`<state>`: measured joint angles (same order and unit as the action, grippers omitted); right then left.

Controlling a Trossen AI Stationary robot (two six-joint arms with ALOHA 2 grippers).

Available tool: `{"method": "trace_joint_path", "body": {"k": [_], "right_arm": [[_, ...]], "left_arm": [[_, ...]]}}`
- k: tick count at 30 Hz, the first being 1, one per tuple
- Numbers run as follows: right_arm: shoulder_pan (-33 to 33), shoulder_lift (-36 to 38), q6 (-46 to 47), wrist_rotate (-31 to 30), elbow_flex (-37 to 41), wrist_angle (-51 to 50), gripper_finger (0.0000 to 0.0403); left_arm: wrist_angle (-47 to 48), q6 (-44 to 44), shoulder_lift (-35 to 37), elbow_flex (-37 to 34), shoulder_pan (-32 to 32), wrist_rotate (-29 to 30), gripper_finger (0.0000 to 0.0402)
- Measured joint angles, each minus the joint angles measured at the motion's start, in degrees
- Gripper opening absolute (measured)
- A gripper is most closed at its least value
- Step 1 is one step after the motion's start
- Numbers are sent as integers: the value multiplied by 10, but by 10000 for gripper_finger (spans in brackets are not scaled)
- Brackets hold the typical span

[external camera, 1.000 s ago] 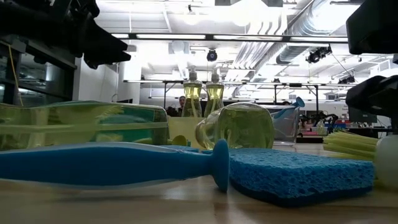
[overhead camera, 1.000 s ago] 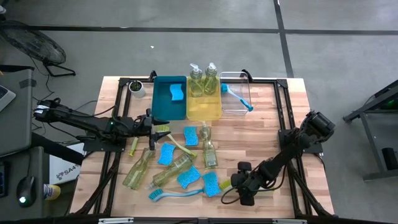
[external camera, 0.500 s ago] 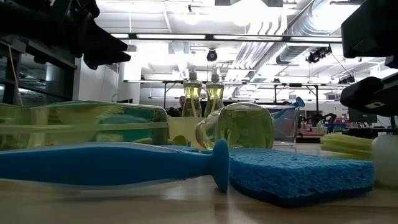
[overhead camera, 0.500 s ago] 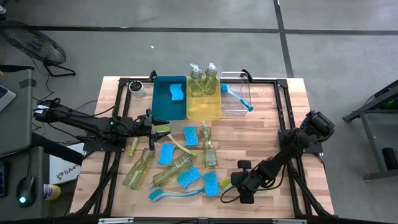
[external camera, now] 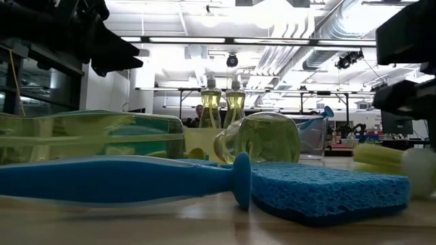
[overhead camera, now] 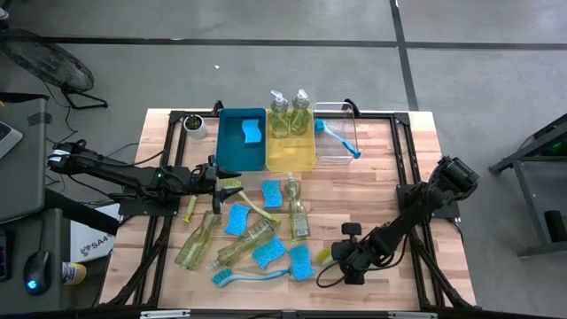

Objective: Pick & Place Kitchen Sink Supplies
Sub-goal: Put the green toilet brush into the transparent bin

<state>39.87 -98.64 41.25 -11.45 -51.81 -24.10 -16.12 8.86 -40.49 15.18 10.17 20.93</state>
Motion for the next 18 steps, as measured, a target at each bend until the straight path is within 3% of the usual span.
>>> {"method": "trace_joint_path", "body": {"k": [18], "right_arm": [[-56,53,-60,-129,-1,-45,54]], "left_arm": [[2,0,0,0,0,1,223]]}}
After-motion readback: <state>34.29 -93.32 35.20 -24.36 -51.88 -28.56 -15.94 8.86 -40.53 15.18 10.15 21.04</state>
